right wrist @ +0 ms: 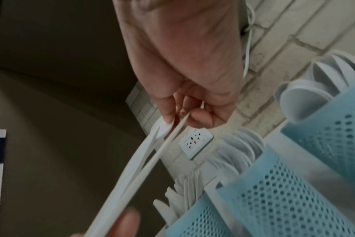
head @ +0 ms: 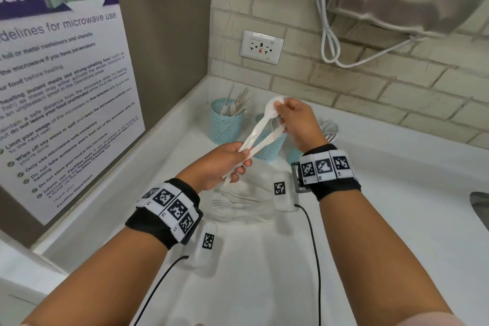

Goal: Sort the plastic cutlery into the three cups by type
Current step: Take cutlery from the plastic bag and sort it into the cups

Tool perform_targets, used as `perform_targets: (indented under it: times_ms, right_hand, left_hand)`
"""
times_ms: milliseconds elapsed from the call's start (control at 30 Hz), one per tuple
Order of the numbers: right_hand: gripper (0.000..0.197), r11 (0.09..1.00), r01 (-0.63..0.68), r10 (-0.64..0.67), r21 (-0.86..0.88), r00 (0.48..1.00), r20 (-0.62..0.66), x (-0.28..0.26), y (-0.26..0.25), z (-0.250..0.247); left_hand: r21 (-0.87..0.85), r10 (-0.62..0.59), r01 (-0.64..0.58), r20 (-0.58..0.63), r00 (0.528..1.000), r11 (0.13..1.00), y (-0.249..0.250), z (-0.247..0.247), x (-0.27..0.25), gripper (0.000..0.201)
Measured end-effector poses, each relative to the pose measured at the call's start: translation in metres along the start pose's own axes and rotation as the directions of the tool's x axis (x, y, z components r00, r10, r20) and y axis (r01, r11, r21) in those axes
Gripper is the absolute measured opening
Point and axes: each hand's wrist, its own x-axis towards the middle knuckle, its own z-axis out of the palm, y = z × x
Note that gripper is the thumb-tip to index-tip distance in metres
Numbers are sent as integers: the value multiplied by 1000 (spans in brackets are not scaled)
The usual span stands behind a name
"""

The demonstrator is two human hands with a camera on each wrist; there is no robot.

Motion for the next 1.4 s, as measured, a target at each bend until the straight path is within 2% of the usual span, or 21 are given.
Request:
perform_targets:
  times_ms: [33, 100, 200, 267, 333, 367, 467, 667, 767, 833, 1033, 1133, 1200, 1300, 1367, 1400]
  right_hand:
    - [14, 1000, 20, -20, -5, 998, -66, 4, -2, -8]
    - [20, 999, 42, -42, -5, 963, -265, 14, -3, -28]
    - [21, 994, 107, -102, -24, 819, -565, 22, -3, -63]
    - [22, 980, 166, -199, -113, 723, -661, 20, -3, -80]
    - [25, 957, 195, -289, -213, 688, -666, 18, 0, -88]
    - [26, 945, 184, -318, -269, 698, -641, 18, 4, -90]
    - [27, 886, 116, -355, -449, 793, -495, 20, 18, -86]
    - [35, 675, 43, -326, -737, 913, -245, 25, 47, -68]
    - [40, 526, 29, -301, -850, 941, -155, 27, 58, -61]
    - [40, 473, 11, -295, -881, 944, -146, 27, 64, -59]
    - [41, 460, -8, -275, -888, 949, -151, 29, 74, -62]
    - [42, 417, -13, -216, -909, 970, -112, 27, 75, -64]
    - [41, 421, -31, -175, -907, 978, -115, 27, 70, -63]
    - [43, 541, -45, -227, -840, 954, -197, 24, 53, -55]
    - [40, 662, 56, -337, -748, 913, -230, 18, 37, -48]
    - [37, 733, 131, -358, -667, 909, -214, 14, 29, -44]
  left_hand:
    - [13, 10, -9, -3, 1000, 1000, 1, 2, 1, 17]
    - [36, 24, -23, -16, 1000, 999, 3, 5, 3, 17]
    - [56, 33, -30, -51, 998, 998, 2, 8, 7, 19]
    - [65, 33, -29, -69, 997, 997, 1, 10, 10, 19]
    - [72, 31, -25, -85, 996, 997, 0, 12, 12, 18]
    - [75, 30, -23, -91, 995, 997, -1, 12, 13, 17]
    - [84, 31, -23, -90, 995, 996, -2, 15, 14, 17]
    - [93, 40, -30, -109, 993, 995, -1, 10, 11, 17]
    - [89, 40, -29, -128, 991, 996, 0, 7, 10, 18]
    - [87, 40, -28, -135, 990, 996, 0, 7, 9, 18]
    - [91, 35, -23, -141, 989, 996, -1, 7, 8, 17]
    - [89, 37, -24, -140, 989, 996, -1, 8, 7, 17]
    - [88, 39, -27, -134, 990, 996, -1, 9, 6, 18]
    - [79, 41, -31, -132, 990, 996, -1, 10, 7, 18]
    - [69, 43, -34, -131, 990, 997, -1, 10, 8, 19]
    - [60, 44, -37, -131, 990, 998, -1, 11, 8, 19]
